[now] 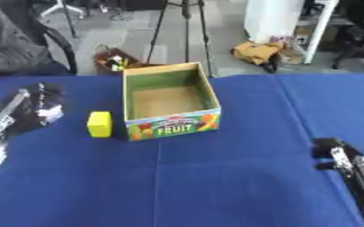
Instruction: Pick up objects on the table and place them in the box.
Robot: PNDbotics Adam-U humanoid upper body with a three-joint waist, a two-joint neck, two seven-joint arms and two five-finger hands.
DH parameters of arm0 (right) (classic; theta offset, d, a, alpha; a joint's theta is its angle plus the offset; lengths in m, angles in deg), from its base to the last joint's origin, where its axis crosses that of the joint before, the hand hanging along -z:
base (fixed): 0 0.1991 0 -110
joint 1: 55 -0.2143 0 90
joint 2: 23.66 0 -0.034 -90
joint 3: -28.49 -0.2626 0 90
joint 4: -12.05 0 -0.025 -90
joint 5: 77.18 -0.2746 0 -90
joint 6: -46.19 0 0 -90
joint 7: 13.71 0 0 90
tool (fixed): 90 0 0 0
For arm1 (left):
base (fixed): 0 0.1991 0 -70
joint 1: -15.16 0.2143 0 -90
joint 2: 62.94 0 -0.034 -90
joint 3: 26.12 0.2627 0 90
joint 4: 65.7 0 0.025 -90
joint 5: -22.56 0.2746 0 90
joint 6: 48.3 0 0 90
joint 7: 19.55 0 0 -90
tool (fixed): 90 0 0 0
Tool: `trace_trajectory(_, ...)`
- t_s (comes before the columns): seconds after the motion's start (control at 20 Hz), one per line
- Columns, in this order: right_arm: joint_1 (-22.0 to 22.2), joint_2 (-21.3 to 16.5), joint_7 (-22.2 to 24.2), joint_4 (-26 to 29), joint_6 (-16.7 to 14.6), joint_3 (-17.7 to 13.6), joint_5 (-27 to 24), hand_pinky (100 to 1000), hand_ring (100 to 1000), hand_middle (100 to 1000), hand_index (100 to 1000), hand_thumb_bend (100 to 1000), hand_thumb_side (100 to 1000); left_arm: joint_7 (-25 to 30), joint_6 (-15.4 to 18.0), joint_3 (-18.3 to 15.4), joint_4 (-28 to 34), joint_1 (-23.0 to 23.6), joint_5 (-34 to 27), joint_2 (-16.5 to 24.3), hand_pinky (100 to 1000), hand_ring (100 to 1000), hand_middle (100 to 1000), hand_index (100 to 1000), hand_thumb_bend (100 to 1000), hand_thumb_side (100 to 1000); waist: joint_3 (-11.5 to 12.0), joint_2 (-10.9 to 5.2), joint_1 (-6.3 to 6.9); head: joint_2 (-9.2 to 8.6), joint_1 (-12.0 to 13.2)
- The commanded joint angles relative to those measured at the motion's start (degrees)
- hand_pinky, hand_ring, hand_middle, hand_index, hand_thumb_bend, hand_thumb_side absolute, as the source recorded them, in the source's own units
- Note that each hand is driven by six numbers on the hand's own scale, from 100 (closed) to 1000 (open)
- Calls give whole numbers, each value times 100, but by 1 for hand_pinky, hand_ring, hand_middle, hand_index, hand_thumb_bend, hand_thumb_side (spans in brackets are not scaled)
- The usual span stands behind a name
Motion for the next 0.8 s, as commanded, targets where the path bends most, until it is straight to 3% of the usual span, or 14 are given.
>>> trace_trajectory(0.05, -65, -130, 22, 51, -3, -18, -12, 619, 709, 636, 784, 100, 992, 395, -11, 114, -101, -267, 814, 369, 735, 713, 682, 782, 662, 482, -5, -91, 4, -2, 22)
trace_trajectory(0.15, -57, -128, 23, 49, -2, -18, -12, 619, 709, 636, 783, 100, 992, 750, 116, 99, -198, -450, 1953, 317, 738, 711, 683, 792, 676, 474, -4, -97, 0, 2, 26)
trace_trajectory(0.3, -47, -126, 28, 46, -2, -14, -10, 619, 709, 636, 783, 100, 992, 1076, 313, 135, -422, -723, 3062, 256, 741, 708, 683, 801, 688, 467, -2, -104, -6, 9, 32)
trace_trajectory(0.8, -37, -114, 41, 43, -3, -2, -13, 618, 709, 636, 783, 100, 991, 1468, 766, 485, -1320, -1534, 4271, -27, 736, 687, 664, 811, 683, 440, -14, -104, -28, 31, 54)
